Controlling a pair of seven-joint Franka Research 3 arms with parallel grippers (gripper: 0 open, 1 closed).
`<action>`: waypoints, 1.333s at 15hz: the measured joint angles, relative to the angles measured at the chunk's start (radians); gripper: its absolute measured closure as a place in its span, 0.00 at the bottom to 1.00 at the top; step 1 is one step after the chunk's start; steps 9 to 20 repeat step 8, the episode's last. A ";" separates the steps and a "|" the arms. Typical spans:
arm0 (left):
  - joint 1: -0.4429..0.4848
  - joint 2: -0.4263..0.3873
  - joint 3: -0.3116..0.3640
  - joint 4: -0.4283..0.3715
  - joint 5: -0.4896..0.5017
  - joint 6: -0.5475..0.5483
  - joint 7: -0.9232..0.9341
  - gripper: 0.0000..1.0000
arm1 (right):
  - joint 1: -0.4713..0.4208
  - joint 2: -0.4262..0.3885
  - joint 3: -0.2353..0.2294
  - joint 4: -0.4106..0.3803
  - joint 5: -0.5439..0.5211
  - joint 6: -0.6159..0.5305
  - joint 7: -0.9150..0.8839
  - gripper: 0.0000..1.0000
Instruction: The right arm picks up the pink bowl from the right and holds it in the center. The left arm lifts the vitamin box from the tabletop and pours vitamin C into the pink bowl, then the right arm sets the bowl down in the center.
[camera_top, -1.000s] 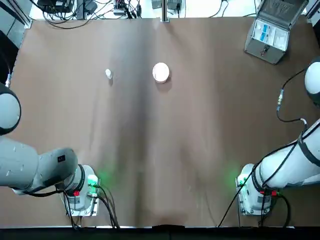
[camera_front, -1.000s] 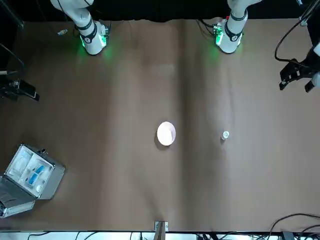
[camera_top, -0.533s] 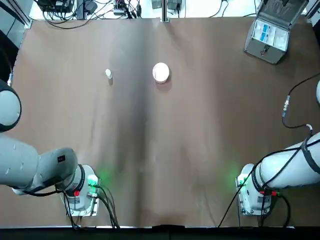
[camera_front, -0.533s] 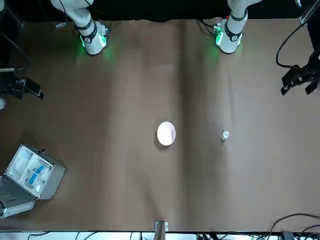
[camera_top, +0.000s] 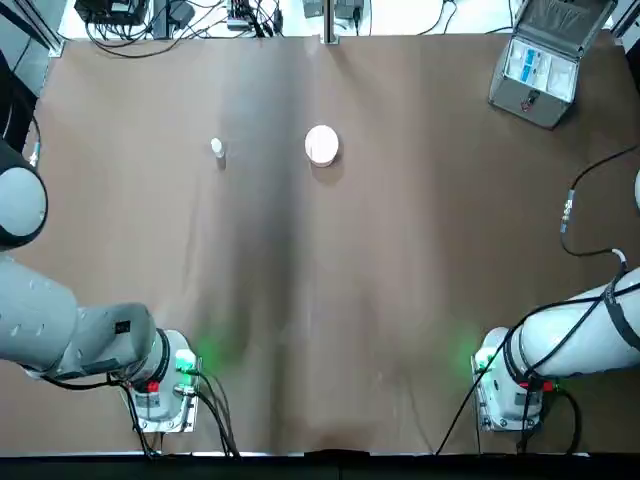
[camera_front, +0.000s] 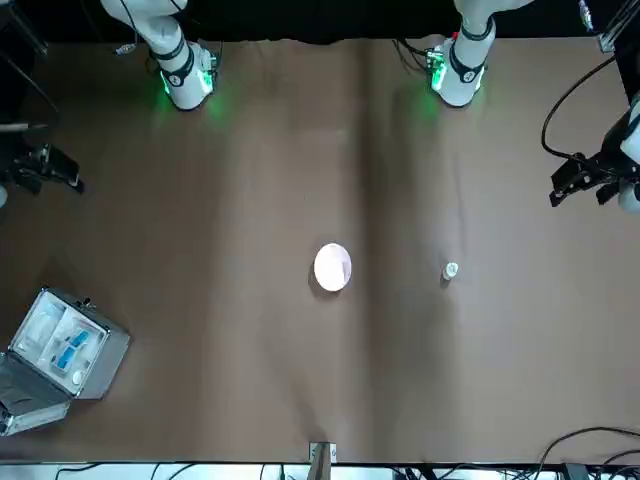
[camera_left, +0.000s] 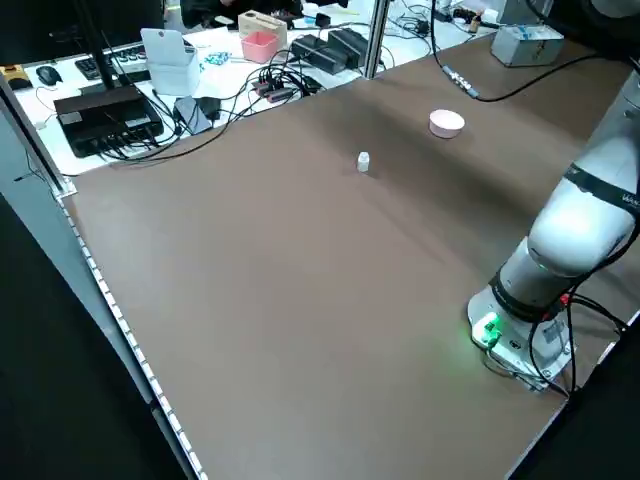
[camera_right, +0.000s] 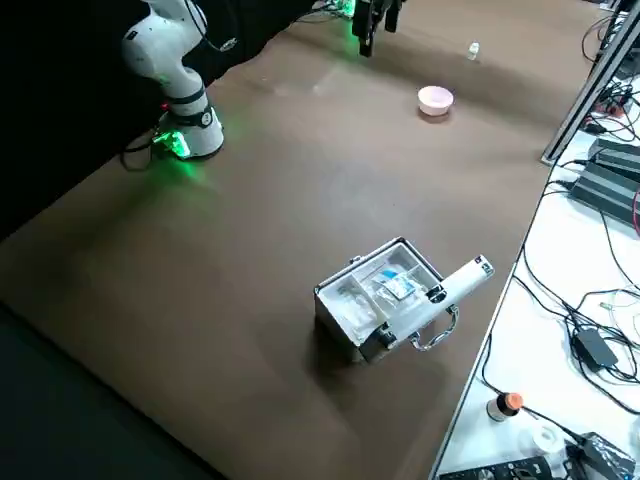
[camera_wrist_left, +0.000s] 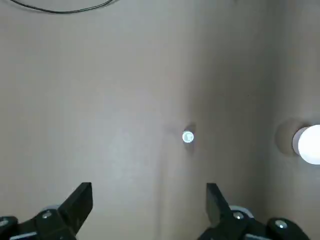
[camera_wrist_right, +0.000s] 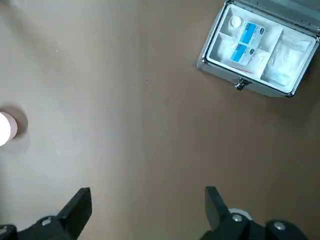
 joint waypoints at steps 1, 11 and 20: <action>0.001 0.000 0.000 0.000 0.000 0.000 0.000 0.00 | 0.000 -0.004 0.001 0.009 0.000 -0.014 0.000 0.00; 0.001 0.007 0.000 0.000 0.000 -0.001 0.000 0.00 | 0.005 -0.009 0.005 0.027 -0.003 -0.034 -0.003 0.00; 0.001 0.007 0.000 0.000 0.000 -0.001 0.000 0.00 | 0.005 -0.009 0.005 0.027 -0.003 -0.034 -0.003 0.00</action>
